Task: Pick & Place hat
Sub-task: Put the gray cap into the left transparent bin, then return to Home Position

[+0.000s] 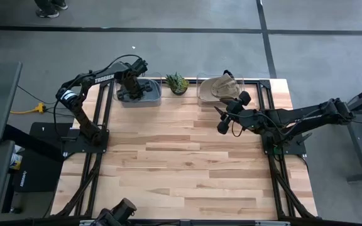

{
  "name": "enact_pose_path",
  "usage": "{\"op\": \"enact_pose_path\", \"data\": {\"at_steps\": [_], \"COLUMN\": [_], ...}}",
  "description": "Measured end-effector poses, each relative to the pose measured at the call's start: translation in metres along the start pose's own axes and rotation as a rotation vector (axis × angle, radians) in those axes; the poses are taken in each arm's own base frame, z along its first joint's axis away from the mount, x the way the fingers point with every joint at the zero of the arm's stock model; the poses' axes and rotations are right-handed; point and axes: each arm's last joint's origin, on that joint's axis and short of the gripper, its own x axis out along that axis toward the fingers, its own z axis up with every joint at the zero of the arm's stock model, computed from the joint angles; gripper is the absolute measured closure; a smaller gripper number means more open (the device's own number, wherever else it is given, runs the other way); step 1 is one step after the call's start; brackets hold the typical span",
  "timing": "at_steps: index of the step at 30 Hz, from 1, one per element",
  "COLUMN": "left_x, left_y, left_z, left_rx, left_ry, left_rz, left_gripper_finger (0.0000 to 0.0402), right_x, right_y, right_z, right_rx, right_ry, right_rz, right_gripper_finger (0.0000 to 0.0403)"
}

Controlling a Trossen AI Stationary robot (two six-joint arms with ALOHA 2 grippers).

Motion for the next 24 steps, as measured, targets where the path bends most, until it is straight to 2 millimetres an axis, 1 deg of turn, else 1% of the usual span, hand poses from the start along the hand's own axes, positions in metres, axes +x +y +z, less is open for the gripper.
{"op": "enact_pose_path", "data": {"at_steps": [6,9,14,19,22,24], "left_x": [-0.028,-0.045,-0.075,-0.109,-0.128,-0.137], "left_y": [-0.004,-0.006,-0.002,-0.001,0.001,0.001], "left_z": [-0.001,-0.003,-0.014,-0.036,-0.054,-0.066], "left_rx": [0.022,0.054,0.126,0.225,0.295,0.342], "left_ry": [-0.058,-0.089,-0.097,-0.138,-0.181,-0.2], "left_rz": [-0.071,-0.13,-0.26,-0.433,-0.516,-0.553], "left_gripper_finger": [0.0401,0.0401,0.0401,0.0401,0.0401,0.0401], "right_x": [0.0,0.0,0.0,-0.009,-0.019,-0.027], "right_y": [0.0,0.0,0.002,-0.004,-0.014,-0.023], "right_z": [0.0,0.0,0.0,0.002,0.003,0.002], "right_rx": [0.004,0.042,0.079,0.136,0.16,0.176], "right_ry": [0.0,0.002,0.011,0.016,0.027,0.033], "right_rz": [0.001,0.015,0.07,0.148,0.168,0.18], "right_gripper_finger": [0.0234,0.0234,0.0234,0.0234,0.0234,0.0234]}}
